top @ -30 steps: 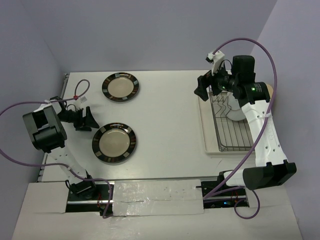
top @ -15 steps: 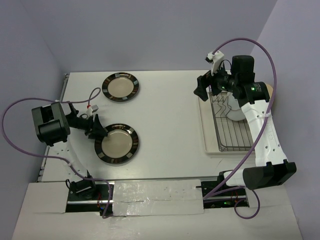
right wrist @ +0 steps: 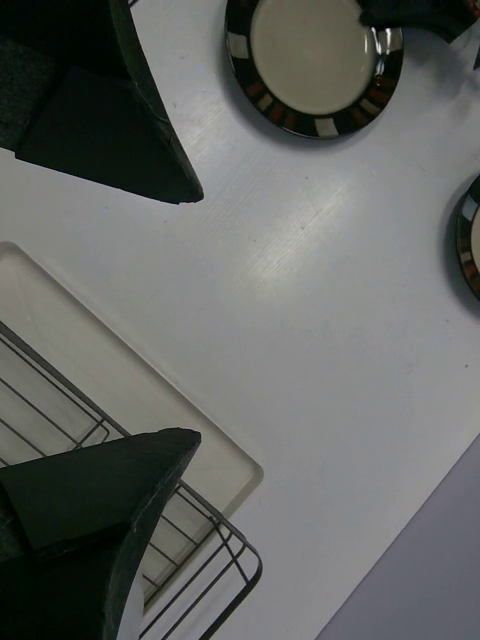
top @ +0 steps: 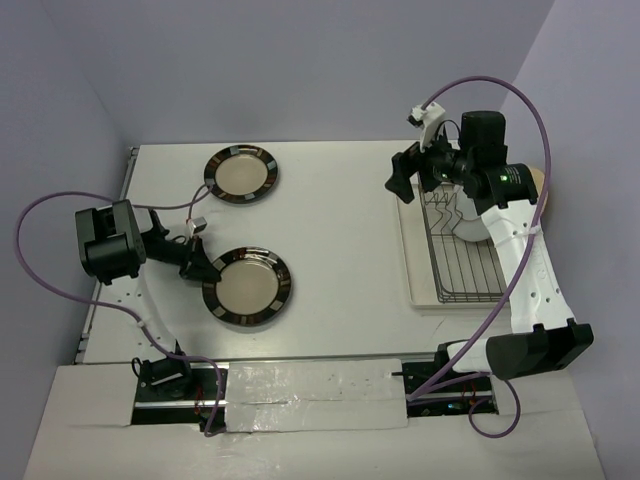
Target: Load the plates into the dish rack
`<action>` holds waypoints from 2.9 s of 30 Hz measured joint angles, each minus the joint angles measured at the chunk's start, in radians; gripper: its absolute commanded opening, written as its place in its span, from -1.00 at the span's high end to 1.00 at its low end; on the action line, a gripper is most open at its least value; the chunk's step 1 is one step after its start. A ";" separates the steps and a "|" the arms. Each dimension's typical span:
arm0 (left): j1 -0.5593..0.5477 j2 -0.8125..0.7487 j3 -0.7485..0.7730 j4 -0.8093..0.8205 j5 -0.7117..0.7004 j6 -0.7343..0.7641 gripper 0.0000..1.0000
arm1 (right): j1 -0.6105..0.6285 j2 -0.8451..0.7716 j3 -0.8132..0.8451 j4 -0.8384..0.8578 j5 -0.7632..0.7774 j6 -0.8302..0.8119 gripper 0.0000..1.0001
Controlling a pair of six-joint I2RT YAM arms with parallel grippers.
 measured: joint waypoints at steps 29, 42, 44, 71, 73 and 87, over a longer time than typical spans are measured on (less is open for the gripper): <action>-0.251 -0.383 0.113 0.044 0.275 -0.402 1.00 | 0.835 -0.469 -0.775 0.434 0.276 -0.734 -1.00; -0.350 -0.560 0.067 0.189 0.237 -0.832 1.00 | 1.023 -0.335 -0.877 0.730 0.520 -0.965 -0.49; -0.351 -0.574 0.051 0.210 0.237 -0.882 1.00 | 1.028 -0.316 -0.877 0.758 0.553 -0.976 -0.23; -0.192 -0.855 -0.066 0.719 -0.042 -1.279 -0.99 | 0.998 -0.353 -0.789 0.526 0.704 -0.623 1.00; -0.151 -0.860 -0.044 0.727 -0.129 -1.258 -0.98 | 0.929 -0.357 -0.739 0.452 0.657 -0.518 1.00; -0.222 -0.912 -0.040 0.733 -0.338 -0.988 -0.98 | -0.076 -0.221 -0.318 0.173 0.064 0.186 1.00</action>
